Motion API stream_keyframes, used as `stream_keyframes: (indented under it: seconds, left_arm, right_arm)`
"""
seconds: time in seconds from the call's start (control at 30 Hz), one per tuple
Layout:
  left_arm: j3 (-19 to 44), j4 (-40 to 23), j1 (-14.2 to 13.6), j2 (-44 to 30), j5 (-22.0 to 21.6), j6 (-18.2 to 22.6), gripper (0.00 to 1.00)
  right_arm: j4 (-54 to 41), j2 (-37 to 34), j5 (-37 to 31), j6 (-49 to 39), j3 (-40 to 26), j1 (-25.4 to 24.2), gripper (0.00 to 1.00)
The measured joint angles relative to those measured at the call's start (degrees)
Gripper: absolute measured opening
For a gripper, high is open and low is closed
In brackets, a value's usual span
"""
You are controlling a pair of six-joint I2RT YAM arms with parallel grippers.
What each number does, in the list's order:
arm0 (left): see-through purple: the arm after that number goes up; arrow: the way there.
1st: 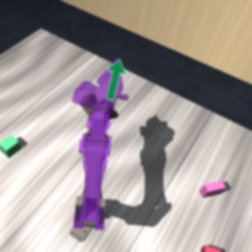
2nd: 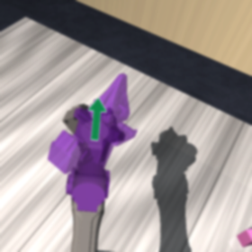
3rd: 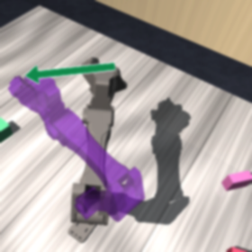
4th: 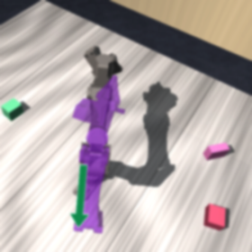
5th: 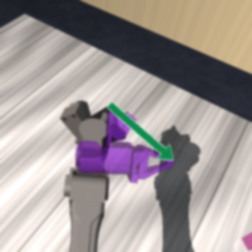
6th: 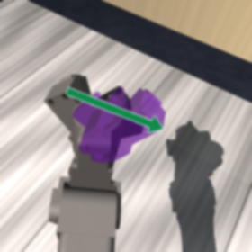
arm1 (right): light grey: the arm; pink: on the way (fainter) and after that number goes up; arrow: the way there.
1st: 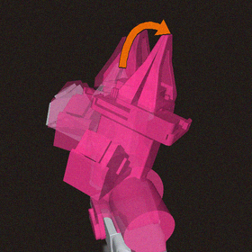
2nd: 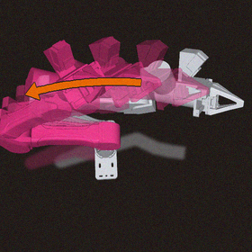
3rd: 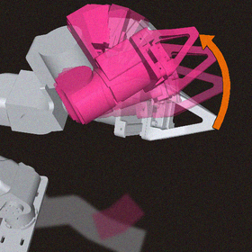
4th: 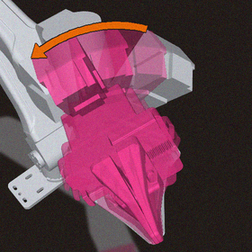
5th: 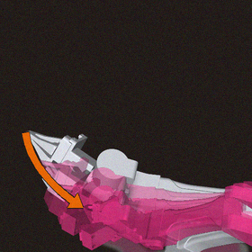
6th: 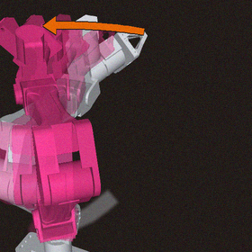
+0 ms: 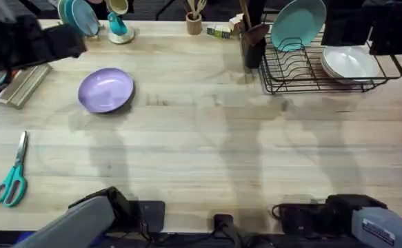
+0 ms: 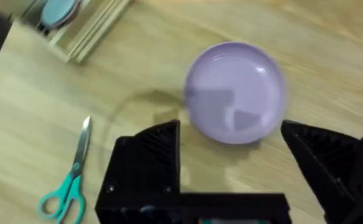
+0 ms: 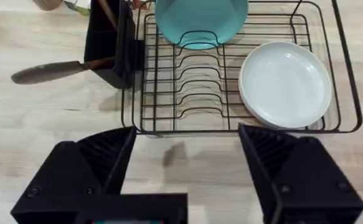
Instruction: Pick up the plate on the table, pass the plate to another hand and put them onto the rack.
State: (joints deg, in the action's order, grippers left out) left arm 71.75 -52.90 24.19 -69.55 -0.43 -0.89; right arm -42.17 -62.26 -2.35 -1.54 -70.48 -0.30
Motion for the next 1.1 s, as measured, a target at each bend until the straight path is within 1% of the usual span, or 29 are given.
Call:
stream_keyframes:
  seconds: [0.1, 0.2, 0.27, 0.4, 0.53, 0.67, 0.8, 1.0, 1.1]
  left_arm:
    - [0.0, 0.79, 4.07, -2.75, 0.29, 0.0, 0.992]
    - [0.0, 1.99, 7.06, -5.82, 0.5, 0.02, 0.992]
    - [0.0, 2.94, 8.57, -7.82, 0.66, 0.0, 0.992]
    - [0.0, 5.54, 10.7, -11.43, 0.68, 0.0, 0.993]
    - [0.0, 9.16, 11.73, -14.96, 0.7, 0.01, 0.993]
    - [0.0, 12.1, 11.76, -18.71, 0.85, 0.0, 0.993]
    - [0.0, 13.05, 11.76, -23.04, 1.14, 0.0, 0.993]
    - [0.0, 14.31, 11.76, -29.44, 3.45, 0.0, 0.993]
    - [0.0, 14.82, 11.76, -31.68, 3.94, 0.0, 0.993]
  right_arm:
    - [-0.02, 0.0, 0.0, 0.0, 0.0, 0.0, 0.996]
    - [0.0, 0.0, 0.0, 0.02, 0.0, 0.0, 0.996]
    - [0.0, 0.0, 0.0, 0.0, 0.0, 0.0, 0.996]
    - [-0.02, 0.0, 0.0, 0.0, 0.0, 0.0, 0.995]
    - [-0.01, 0.0, 0.0, 0.02, 0.0, 0.0, 0.996]
    - [-0.02, 0.0, 0.0, 0.0, 0.0, 0.0, 0.996]
    - [-0.02, 0.0, 0.0, 0.0, 0.0, 0.0, 0.995]
    - [-0.02, 0.0, 0.0, 0.0, 0.0, 0.0, 0.995]
    - [-0.02, 0.0, 0.0, 0.0, 0.0, 0.0, 0.995]
